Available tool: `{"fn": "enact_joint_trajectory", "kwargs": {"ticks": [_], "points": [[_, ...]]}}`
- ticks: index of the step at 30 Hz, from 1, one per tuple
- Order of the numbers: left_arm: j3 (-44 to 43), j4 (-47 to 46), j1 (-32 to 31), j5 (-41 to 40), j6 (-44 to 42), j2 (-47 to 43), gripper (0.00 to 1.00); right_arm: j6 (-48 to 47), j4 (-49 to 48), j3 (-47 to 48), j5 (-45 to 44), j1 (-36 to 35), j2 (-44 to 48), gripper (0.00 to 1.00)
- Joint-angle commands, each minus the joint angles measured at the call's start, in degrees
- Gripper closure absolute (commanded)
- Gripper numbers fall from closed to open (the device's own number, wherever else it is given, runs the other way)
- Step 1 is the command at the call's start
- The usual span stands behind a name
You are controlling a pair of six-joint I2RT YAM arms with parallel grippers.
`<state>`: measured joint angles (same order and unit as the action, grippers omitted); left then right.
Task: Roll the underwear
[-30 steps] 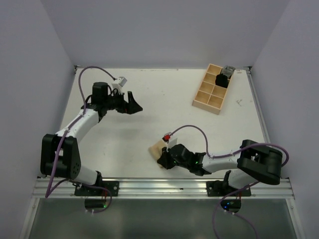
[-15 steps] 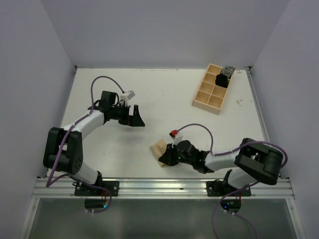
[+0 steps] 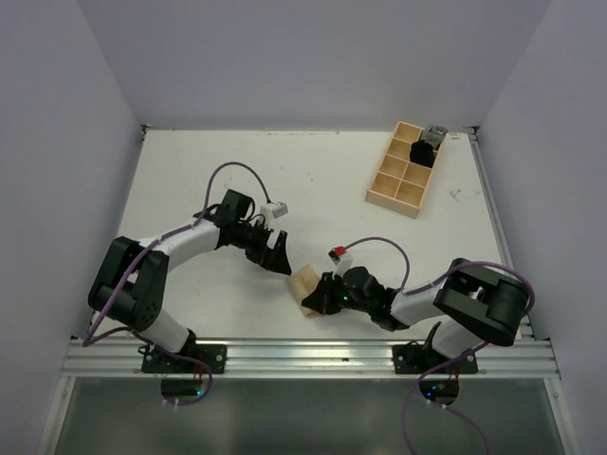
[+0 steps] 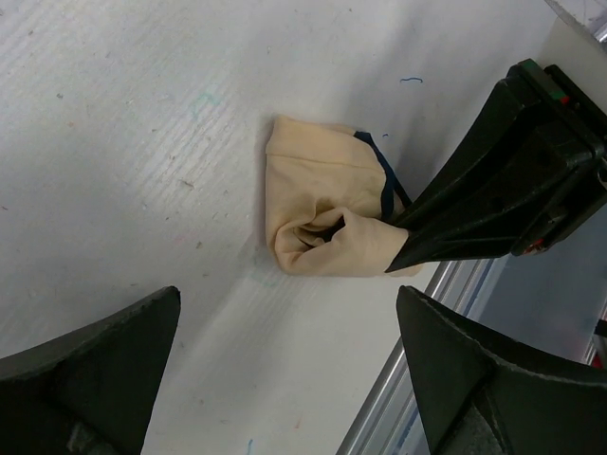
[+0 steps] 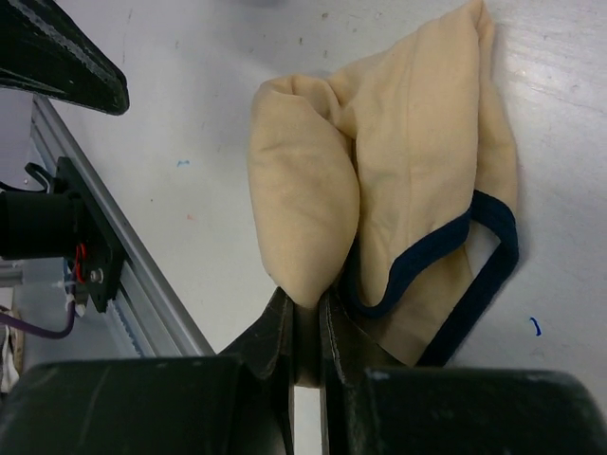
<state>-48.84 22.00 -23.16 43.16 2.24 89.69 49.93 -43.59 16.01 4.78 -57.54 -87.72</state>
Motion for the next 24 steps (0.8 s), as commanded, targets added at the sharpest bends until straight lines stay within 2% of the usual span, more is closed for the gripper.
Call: {"fn": "enact_joint_trajectory", "kwargs": {"ticks": [1,5,13,23,24], "points": [[-0.4,-0.6,0.0,2.2,-2.9,1.5,0.00,0.9,5.1,-2.9,-0.5,0.4,-1.6,1.00],[-1.4,-0.9,-0.8,3.9,-3.1,5.8,0.00,1.7,3.3,-3.6,0.0,0.6,-2.6,1.00],[0.1,-3.8,-1.6,7.1,-4.4,6.2,0.00,3.2,-1.4,-4.1,3.7,1.4,-6.1,1.00],[-2.6,-4.2,-2.4,9.1,-6.8,10.4,0.00,3.0,-2.4,-4.0,5.9,2.0,-6.1,1.00],[-2.3,-4.3,-2.3,9.4,-6.7,10.3,0.11,3.0,-2.4,-4.1,5.9,2.0,-5.8,1.00]]}}
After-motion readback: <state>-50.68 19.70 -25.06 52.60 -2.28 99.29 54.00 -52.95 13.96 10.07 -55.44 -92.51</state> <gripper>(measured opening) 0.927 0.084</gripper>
